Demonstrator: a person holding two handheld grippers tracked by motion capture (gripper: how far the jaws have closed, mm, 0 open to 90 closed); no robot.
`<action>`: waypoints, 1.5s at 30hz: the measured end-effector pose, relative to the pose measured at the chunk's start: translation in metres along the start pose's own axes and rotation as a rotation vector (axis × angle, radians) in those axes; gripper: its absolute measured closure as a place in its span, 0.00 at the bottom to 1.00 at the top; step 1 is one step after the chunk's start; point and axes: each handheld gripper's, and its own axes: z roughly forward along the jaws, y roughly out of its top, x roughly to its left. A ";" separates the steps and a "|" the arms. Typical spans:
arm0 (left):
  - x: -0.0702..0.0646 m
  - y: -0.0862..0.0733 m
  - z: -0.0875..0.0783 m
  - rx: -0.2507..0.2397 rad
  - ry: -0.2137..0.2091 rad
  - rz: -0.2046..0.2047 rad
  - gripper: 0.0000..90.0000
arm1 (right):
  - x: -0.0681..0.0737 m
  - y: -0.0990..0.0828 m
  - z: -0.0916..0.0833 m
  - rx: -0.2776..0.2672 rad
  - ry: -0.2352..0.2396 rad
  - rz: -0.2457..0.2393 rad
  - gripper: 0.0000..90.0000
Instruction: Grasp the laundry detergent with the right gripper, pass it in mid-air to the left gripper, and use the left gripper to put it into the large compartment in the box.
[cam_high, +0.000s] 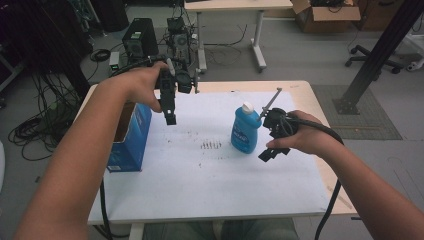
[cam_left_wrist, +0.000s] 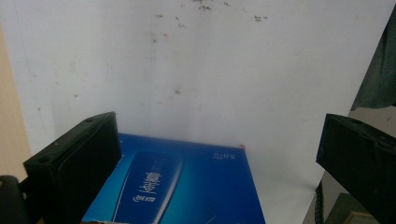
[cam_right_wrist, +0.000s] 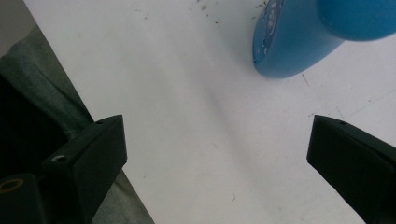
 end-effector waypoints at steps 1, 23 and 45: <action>0.000 0.000 0.000 0.000 -0.001 0.000 0.00 | -0.002 -0.002 0.001 -0.004 0.000 0.006 0.06; -0.002 0.003 0.003 -0.002 -0.009 0.006 0.00 | -0.031 -0.024 0.024 -0.107 -0.006 0.079 0.06; -0.005 0.000 0.002 -0.001 -0.008 -0.002 0.00 | -0.045 -0.030 0.051 -0.229 -0.012 0.102 0.06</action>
